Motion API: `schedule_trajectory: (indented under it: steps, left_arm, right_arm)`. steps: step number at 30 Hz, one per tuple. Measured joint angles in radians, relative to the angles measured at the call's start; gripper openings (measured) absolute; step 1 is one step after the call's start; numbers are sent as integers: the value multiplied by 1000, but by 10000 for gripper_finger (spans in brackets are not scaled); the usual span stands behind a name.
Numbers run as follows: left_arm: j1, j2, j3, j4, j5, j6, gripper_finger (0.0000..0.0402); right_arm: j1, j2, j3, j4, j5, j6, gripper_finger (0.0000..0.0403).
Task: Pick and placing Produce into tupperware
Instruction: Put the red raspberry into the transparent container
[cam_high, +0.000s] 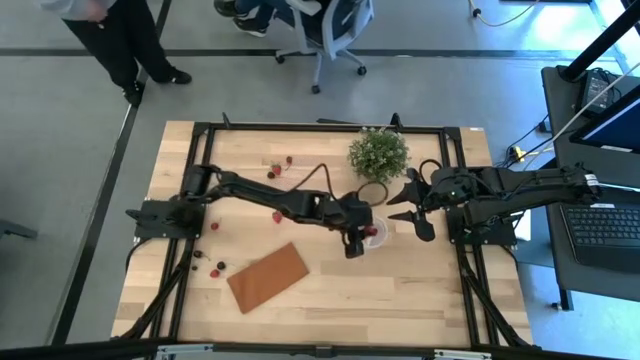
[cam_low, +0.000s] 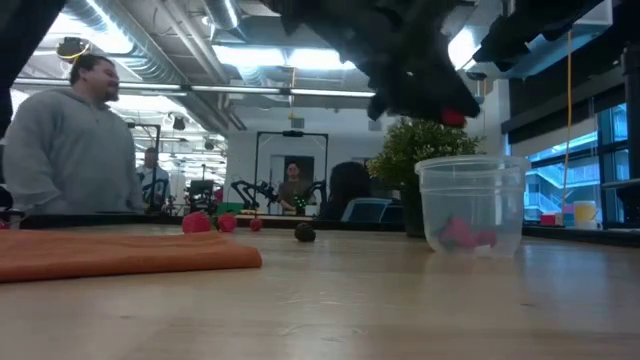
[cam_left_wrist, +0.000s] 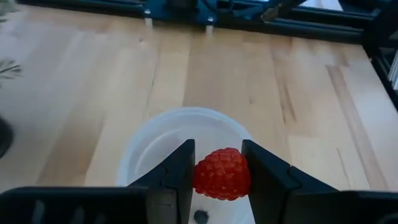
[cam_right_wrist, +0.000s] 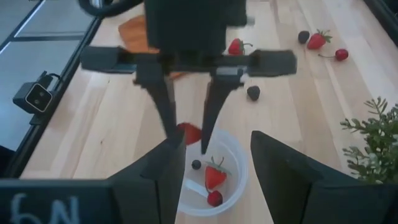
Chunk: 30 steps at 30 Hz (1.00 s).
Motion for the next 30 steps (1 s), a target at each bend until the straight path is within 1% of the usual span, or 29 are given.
schedule_trajectory:
  steps: [4,6,9,17,30]
  left_arm:
    - [-1,67,43,-29,-1,-8,110]
    - [-1,96,50,-52,-1,-11,110]
    - [-1,119,55,-42,-2,-22,111]
    - [-1,129,55,-41,-13,-37,114]
    - [-1,129,55,-38,-13,-33,115]
  right_arm:
    - [0,0,0,-1,0,-1,184]
    - [0,0,0,-1,0,0,184]
    - [0,0,0,-6,0,-1,184]
    - [0,0,0,-42,0,0,184]
    - [0,0,0,-45,0,2,184]
